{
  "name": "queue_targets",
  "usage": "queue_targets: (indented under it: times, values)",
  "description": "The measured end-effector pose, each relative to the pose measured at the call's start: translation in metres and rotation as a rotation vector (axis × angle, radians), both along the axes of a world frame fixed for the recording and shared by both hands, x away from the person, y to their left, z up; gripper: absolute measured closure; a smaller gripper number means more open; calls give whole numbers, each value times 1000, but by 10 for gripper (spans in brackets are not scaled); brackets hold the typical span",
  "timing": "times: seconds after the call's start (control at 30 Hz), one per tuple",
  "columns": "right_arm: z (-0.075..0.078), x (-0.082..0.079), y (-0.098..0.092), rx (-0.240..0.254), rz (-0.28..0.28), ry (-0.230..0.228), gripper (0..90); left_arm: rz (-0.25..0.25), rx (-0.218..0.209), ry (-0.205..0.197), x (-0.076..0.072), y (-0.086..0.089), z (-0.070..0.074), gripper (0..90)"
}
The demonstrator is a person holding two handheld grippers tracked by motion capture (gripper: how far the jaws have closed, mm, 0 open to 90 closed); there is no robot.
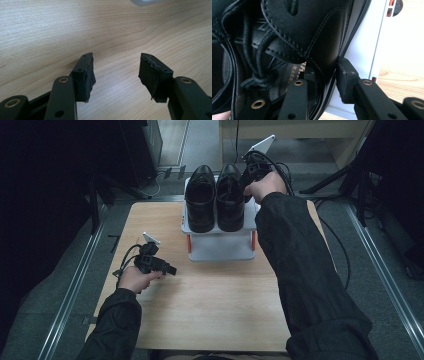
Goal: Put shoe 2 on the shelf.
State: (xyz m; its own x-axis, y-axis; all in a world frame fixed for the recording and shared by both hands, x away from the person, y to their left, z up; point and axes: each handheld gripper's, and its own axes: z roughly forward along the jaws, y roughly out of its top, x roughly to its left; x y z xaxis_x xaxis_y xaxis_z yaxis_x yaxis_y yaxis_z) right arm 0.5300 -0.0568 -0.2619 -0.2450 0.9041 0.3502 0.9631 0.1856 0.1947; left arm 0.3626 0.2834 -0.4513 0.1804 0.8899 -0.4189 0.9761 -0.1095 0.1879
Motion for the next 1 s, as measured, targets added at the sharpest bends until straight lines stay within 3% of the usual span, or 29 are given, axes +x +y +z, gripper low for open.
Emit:
queue_targets:
  times: [0.33,0.47,0.7,1.0]
  values:
    - [0,-2,-1,1,14,-20,665,-2,0,-3,2,-3,-1,452]
    - [3,-2,-3,12,26,-34,593,-4,2,-6,2,-2,-1,451]
    - [13,-5,-9,14,40,-53,551,-3,7,-6,1,-3,-1,450]
    - [28,-12,-31,71,100,-81,520,-4,14,-8,1,-1,0,449]
